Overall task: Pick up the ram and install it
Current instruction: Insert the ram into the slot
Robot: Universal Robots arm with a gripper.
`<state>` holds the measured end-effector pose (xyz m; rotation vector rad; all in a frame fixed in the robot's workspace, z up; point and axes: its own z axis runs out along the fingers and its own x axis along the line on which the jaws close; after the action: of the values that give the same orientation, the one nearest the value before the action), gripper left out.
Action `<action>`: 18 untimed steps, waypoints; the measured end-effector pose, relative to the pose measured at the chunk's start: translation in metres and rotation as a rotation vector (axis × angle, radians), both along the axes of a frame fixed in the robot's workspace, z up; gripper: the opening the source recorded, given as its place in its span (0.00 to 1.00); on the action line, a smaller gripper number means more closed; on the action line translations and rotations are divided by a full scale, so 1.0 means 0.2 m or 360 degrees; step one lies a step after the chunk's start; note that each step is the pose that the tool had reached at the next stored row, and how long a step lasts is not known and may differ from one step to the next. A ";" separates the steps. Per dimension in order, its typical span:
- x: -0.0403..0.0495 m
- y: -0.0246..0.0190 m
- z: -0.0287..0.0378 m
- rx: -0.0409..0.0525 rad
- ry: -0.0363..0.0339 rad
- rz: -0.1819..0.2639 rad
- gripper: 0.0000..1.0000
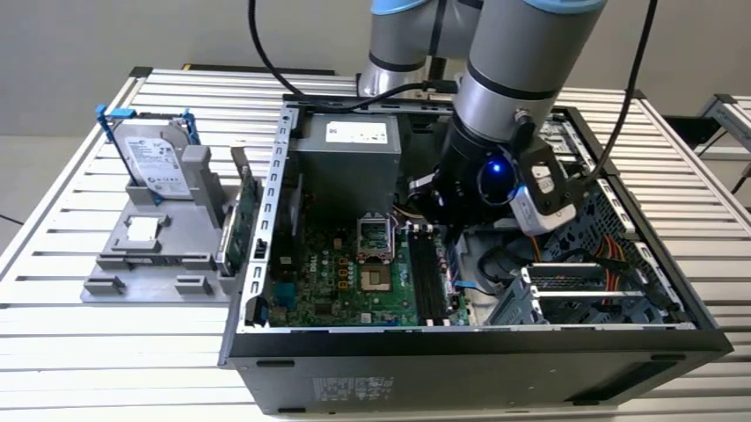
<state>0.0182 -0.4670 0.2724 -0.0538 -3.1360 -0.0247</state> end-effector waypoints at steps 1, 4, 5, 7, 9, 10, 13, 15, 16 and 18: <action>0.001 0.000 -0.004 0.0000 0.0000 0.0000 0.00; 0.005 -0.001 -0.021 -0.0001 0.0000 0.0000 0.00; 0.006 -0.001 -0.026 0.0000 0.0000 0.0000 0.00; 0.011 -0.001 -0.042 0.0000 0.0000 0.0000 0.00; 0.014 -0.001 -0.054 0.0000 0.0000 0.0000 0.00; 0.015 -0.001 -0.060 0.0000 0.0000 0.0000 0.00; 0.018 -0.001 -0.077 -0.0001 0.0000 0.0000 0.00; 0.020 -0.001 -0.085 -0.0001 0.0000 0.0000 0.00; 0.020 -0.001 -0.089 -0.0001 0.0000 0.0000 0.00; 0.021 -0.001 -0.101 -0.0001 0.0000 0.0000 0.00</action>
<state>0.0223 -0.4673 0.2523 -0.0539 -3.1360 -0.0234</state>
